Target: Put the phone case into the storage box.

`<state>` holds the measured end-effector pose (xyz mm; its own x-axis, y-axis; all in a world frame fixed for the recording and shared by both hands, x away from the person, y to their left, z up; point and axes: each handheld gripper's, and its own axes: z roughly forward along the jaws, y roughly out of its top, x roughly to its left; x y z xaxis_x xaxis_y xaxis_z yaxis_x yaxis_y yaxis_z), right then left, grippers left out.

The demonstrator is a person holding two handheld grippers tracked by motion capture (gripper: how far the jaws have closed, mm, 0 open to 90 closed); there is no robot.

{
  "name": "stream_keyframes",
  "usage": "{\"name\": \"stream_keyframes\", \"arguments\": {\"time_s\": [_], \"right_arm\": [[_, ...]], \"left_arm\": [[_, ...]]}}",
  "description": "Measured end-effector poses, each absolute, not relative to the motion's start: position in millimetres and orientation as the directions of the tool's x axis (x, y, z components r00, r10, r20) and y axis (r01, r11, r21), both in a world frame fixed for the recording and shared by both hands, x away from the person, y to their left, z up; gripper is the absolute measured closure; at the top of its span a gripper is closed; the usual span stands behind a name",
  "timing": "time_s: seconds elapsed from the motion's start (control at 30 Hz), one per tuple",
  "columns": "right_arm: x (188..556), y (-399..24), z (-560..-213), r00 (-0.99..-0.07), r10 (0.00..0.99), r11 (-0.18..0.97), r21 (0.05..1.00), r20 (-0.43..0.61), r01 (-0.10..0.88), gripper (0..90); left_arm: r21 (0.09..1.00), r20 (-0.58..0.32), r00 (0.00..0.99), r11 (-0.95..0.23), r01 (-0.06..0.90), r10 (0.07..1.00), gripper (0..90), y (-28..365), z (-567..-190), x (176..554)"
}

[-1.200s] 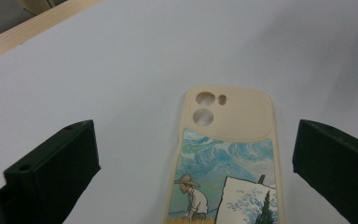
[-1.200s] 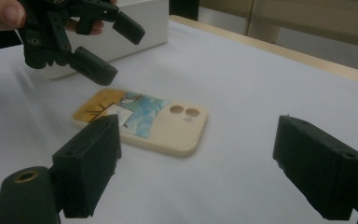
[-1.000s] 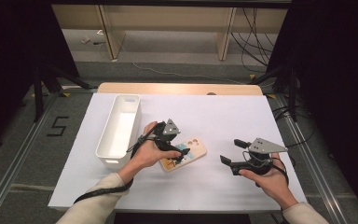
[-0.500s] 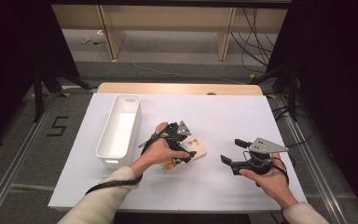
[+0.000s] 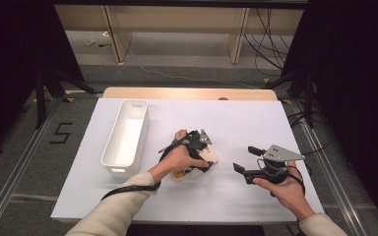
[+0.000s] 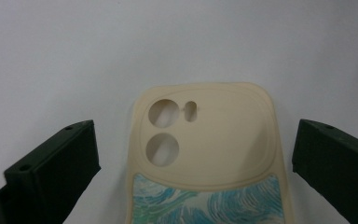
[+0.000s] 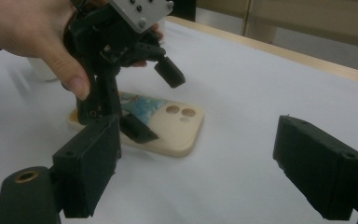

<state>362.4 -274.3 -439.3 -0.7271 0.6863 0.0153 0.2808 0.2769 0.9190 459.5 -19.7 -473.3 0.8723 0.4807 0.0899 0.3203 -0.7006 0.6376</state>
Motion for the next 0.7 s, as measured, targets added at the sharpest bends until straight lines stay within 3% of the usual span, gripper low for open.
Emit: {"name": "stream_keyframes", "arguments": {"time_s": [0.7], "right_arm": [[362.4, -274.5, -439.5, -0.726, 0.688, 0.275, 0.919, 0.018, 0.283, 15.9]], "left_arm": [[0.577, 0.116, 0.887, -0.758, 0.305, 0.446, 0.0, -37.8, -478.5, 467.6]]}}
